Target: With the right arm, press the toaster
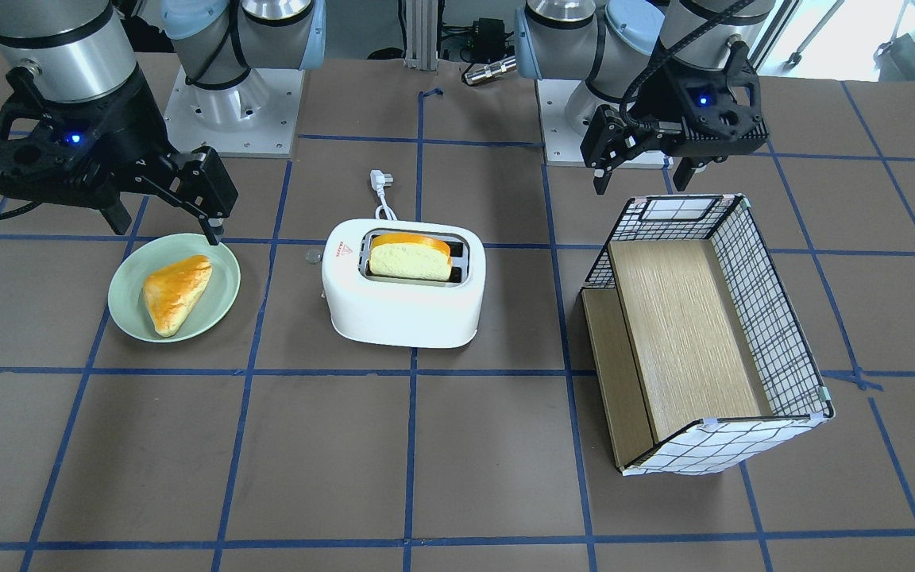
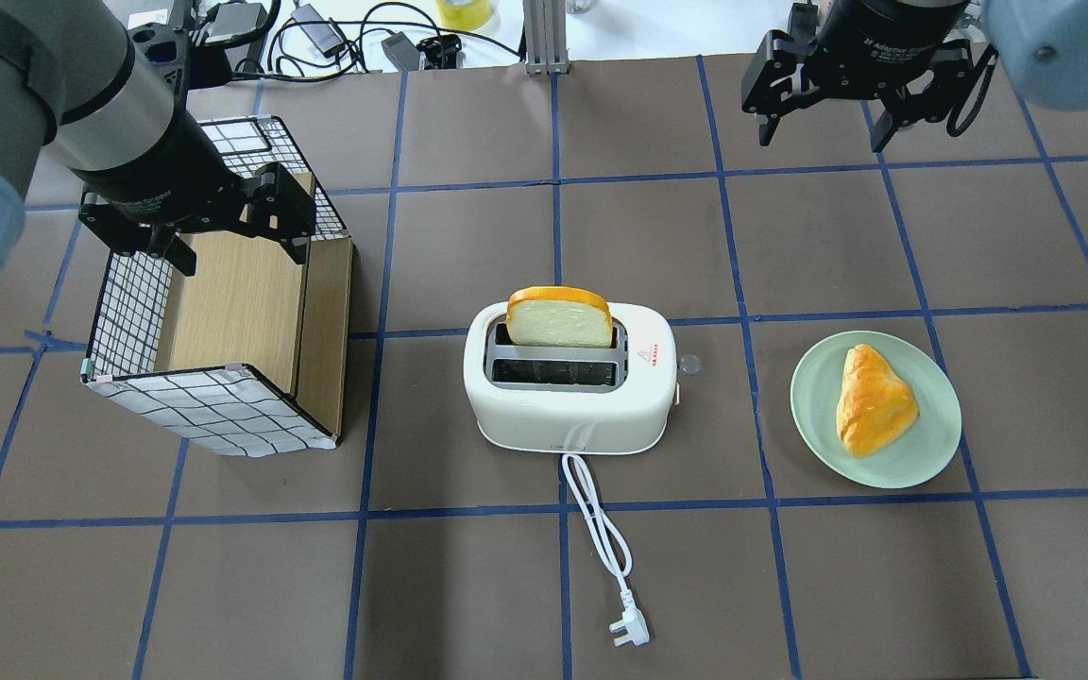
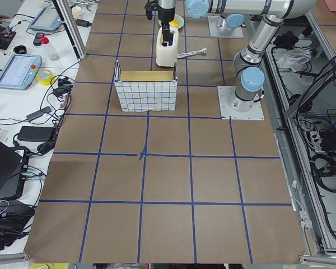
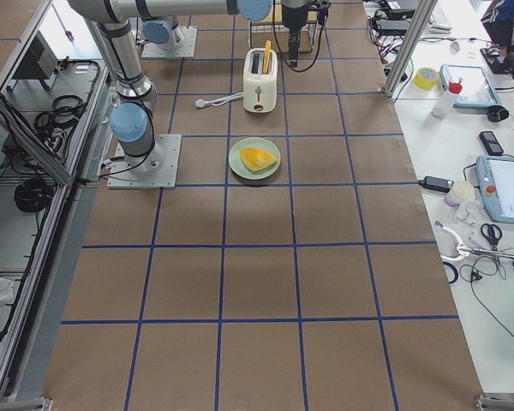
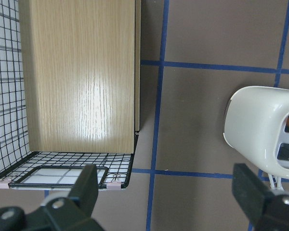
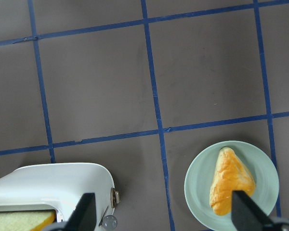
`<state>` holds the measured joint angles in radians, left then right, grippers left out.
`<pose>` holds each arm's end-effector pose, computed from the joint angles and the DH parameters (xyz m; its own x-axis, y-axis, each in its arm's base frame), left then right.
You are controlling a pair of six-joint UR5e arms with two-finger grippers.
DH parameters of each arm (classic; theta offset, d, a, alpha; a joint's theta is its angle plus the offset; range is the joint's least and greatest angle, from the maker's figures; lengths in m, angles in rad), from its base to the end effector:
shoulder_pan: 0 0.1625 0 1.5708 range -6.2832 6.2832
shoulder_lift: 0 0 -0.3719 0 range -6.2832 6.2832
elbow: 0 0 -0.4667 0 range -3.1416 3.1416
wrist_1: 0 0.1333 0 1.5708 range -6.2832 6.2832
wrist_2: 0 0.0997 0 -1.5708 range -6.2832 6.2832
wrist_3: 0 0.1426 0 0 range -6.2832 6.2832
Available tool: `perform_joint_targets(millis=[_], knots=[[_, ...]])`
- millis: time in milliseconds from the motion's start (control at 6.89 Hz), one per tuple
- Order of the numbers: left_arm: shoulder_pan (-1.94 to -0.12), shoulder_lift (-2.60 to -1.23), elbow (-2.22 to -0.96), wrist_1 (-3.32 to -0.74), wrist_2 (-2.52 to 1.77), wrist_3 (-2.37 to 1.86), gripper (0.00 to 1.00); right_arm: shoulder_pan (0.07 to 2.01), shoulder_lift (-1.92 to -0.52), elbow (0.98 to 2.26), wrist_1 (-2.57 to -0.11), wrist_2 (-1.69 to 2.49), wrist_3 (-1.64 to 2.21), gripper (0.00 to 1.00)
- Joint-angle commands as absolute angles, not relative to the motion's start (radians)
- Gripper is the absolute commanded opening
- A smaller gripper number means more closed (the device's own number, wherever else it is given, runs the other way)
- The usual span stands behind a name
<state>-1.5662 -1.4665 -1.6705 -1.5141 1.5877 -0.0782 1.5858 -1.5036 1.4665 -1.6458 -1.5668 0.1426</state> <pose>-0.1284 -0.5368 0.3983 -0.9964 -0.0836 -0.0120 -0.0827 0.9946 -0.0624 0.1430 -0.6043 0.4203 -0.9918 0.1259 -0.0198 0.1273 0.9857 -0.1102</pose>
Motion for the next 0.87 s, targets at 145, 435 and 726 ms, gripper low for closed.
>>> perform_joint_targets(millis=[145,435,726], knots=[[-1.566,-1.466,-1.671,-1.514,1.588,-0.078,1.00,1.585,-1.502,1.468,-1.646,-1.566,0.143,1.00],[-1.566,-1.466,-1.671,-1.514,1.588,-0.078,1.00,1.586,-1.502,1.471,-1.644,-1.568,0.143,1.00],[-1.566,-1.466,-1.671,-1.514,1.589,-0.078,1.00,1.585,-1.503,1.470,-1.644,-1.577,0.141,1.00]])
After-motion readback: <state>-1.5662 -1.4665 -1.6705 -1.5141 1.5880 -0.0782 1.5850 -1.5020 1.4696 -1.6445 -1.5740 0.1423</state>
